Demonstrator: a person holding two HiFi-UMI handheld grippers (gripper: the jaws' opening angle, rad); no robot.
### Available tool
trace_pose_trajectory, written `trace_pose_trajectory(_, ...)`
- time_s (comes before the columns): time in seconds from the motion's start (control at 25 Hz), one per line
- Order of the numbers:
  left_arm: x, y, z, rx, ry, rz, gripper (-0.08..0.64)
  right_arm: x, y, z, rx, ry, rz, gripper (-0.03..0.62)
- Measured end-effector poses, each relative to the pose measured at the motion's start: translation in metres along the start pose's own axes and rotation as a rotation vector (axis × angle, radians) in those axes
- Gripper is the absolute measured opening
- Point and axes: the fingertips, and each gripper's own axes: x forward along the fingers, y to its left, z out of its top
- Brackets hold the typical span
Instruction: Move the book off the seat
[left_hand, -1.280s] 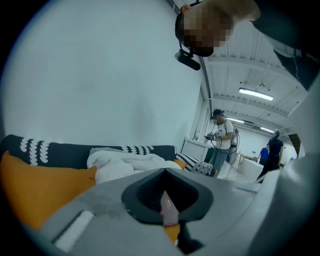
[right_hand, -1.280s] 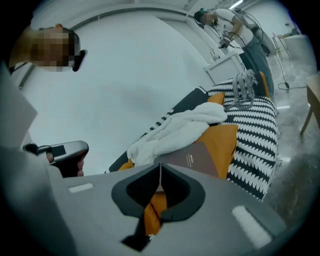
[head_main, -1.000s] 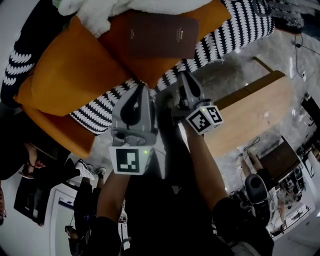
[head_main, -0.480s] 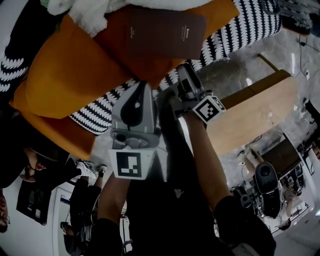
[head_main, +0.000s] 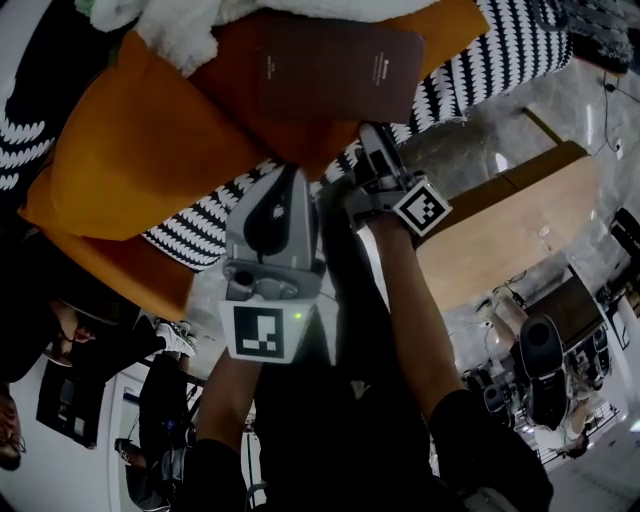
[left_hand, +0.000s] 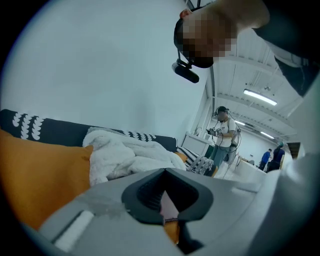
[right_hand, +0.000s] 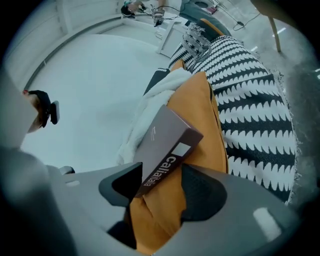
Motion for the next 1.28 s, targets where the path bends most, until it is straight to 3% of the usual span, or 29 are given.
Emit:
trace_pose_trajectory(0.72, 0.014, 0.02, -0.014, -0.009, 0.025, 0.007, 0.006, 0.016, -0.014, 0.011, 0.133, -0.04, 0.085, 0.268)
trace_pose_trajectory(1.28, 0.006, 0.022, -0.019, -0.012, 0.029, 0.011, 0.006, 0.021, -0.022, 0.01, 0.138, -0.052, 0.057, 0.234)
